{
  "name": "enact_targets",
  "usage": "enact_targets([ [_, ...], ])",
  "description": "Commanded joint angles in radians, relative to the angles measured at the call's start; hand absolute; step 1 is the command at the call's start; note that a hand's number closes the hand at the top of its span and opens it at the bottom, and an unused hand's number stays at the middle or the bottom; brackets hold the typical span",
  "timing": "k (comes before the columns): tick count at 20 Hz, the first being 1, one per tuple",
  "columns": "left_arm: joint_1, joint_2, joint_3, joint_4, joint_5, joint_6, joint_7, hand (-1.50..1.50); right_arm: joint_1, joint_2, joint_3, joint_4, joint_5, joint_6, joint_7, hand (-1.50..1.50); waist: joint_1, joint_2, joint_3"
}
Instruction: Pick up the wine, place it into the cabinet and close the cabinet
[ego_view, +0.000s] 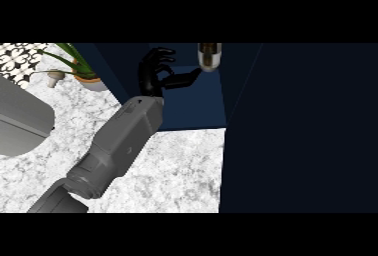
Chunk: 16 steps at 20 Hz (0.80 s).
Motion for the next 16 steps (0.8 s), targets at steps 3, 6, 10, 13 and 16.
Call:
enact_targets([
  [3, -0.082, 0.045, -0.033, 0.108, -0.074, 0.042, 0.024, -1.50, 0.016, 0.002, 0.007, -0.140, -0.097, -0.011, 0.072, -1.50, 0.001, -0.002, 0.000],
  [6, -0.083, 0.028, -0.024, 0.145, -0.082, 0.064, 0.001, -1.50, 0.017, 0.017, 0.026, -0.147, -0.082, -0.018, 0.060, -1.50, -0.007, 0.002, 0.000],
  [10, -0.079, 0.053, -0.018, 0.170, -0.095, 0.033, 0.014, -1.50, 0.017, 0.031, 0.071, -0.156, -0.031, -0.042, 0.099, -1.50, 0.005, -0.002, -0.001],
  [13, -0.087, 0.056, -0.013, 0.201, -0.099, 0.040, 0.020, -1.50, 0.048, -0.008, -0.018, -0.132, -0.130, 0.013, 0.044, -1.50, -0.013, 0.005, 0.001],
  [16, -0.081, 0.052, -0.018, 0.215, -0.113, 0.065, 0.009, -1.50, 0.045, 0.010, 0.034, -0.171, -0.078, -0.012, 0.072, -1.50, -0.009, 0.001, 0.000],
])
